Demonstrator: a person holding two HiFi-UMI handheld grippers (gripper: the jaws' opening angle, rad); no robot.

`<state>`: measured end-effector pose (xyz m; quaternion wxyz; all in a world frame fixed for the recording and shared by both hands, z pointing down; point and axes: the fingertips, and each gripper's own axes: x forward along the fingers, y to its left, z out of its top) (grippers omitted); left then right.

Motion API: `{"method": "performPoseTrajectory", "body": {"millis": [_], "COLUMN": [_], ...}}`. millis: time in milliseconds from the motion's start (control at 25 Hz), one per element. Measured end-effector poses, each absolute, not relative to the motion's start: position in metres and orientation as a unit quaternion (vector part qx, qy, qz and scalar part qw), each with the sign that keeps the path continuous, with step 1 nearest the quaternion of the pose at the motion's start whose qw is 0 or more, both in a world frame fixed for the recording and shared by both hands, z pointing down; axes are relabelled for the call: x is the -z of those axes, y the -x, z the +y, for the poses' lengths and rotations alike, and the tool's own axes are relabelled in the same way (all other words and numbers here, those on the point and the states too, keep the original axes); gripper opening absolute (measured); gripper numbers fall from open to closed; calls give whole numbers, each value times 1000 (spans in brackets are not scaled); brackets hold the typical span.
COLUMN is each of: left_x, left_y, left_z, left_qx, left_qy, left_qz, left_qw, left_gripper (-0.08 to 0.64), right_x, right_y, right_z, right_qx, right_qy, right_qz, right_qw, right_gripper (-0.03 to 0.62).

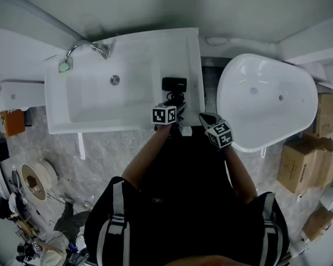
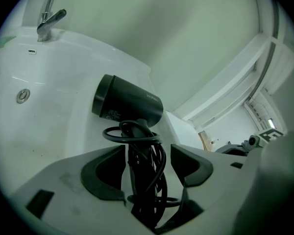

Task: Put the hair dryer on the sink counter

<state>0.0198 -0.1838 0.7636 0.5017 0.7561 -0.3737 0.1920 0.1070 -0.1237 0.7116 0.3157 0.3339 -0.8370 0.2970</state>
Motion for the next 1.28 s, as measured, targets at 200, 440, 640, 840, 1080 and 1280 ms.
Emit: {"method": "performPoseTrajectory", "body": {"millis": [200, 440, 640, 840, 1080, 1280], "left_x": [-743, -721, -692, -676, -668, -666], "left_y": [-10, 4, 16, 24, 32, 34], "left_z": [-176, -156, -143, -123, -94, -84], "left_qx": [-141, -119, -93, -117, -133, -135], "left_qy": [-771, -797, -839, -872, -883, -883], "left_qz": [-368, -361, -355, -338, -319, -320], "left_qw": [500, 469, 402, 334, 317, 317], "left_gripper": [265, 265, 224, 28, 15, 15], "right_x": [-711, -704, -704, -692, -672, -661], "right_y": [-105, -92, -86, -78, -72, -69], "right_z": [-122, -120, -111, -106, -100, -93], "right_qx": [-288, -271, -253, -237, -218, -201], "right_qy": [-337, -335, -322, -319, -324, -322], "right_qz": [-840, -850, -854, -862, -870, -878], "right_qw": [314, 304, 322, 314, 301, 291], "right_gripper": [58, 58, 58, 58, 58, 58]}}
